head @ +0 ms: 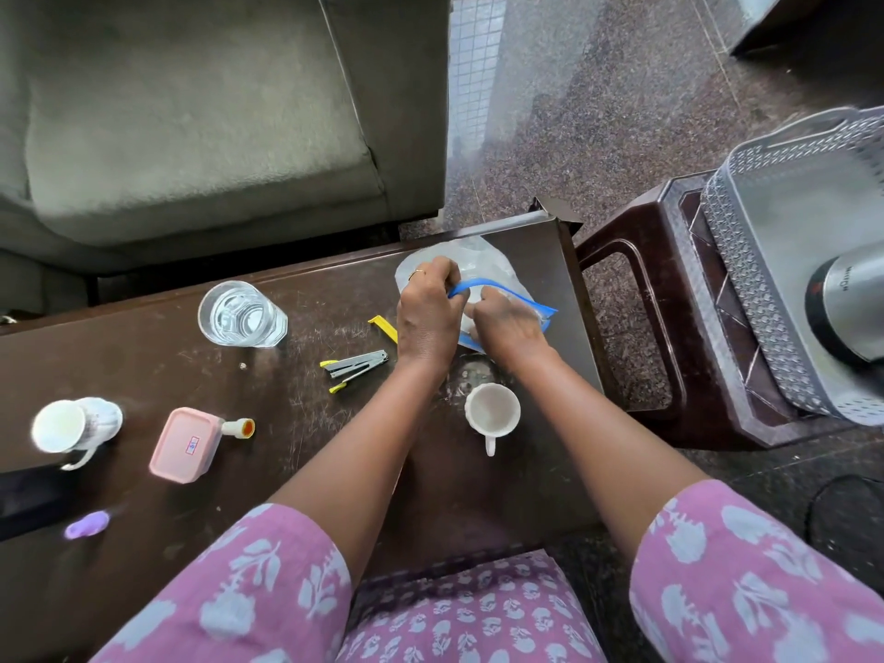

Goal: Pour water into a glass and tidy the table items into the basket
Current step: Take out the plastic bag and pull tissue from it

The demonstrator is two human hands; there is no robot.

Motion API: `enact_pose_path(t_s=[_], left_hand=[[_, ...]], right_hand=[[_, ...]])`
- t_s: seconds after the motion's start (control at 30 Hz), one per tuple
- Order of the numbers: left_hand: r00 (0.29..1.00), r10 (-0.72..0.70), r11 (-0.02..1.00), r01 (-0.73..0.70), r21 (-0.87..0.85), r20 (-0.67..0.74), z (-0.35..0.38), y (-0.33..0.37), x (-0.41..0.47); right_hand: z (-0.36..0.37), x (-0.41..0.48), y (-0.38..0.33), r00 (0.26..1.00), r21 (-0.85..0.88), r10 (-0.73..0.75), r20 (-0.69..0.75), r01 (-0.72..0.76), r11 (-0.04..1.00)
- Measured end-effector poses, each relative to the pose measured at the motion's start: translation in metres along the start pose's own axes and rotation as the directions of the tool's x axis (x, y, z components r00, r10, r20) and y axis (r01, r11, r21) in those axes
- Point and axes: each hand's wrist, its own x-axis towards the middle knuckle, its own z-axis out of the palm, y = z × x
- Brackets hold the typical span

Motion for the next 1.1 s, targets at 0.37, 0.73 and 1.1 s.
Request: enact_pose_path(t_s=[0.37, 0.73, 1.1], left_hand=[[0.999, -0.029, 0.999, 0.027, 0.037, 0.043, -0.002, -0.013, -0.007], [0.99, -0.095, 0.995, 0.092, 0.039, 0.104, 0.015, -0.009, -0.015], [0.981, -0.106, 0.989, 0.087, 0.118, 0.162, 0.026, -0.012, -0.022]], right_hand=[[0.016, 0.003, 0.002, 0.999, -0.052, 0.038, -0.035, -0.04, 0.998], [0.019, -0.029, -0.01, 0.819, 0.805, 0.57, 0.063, -0.38, 0.456], [0.014, -0.023, 0.0, 0.5, 0.867, 0.795, 0.343, -0.494, -0.064]])
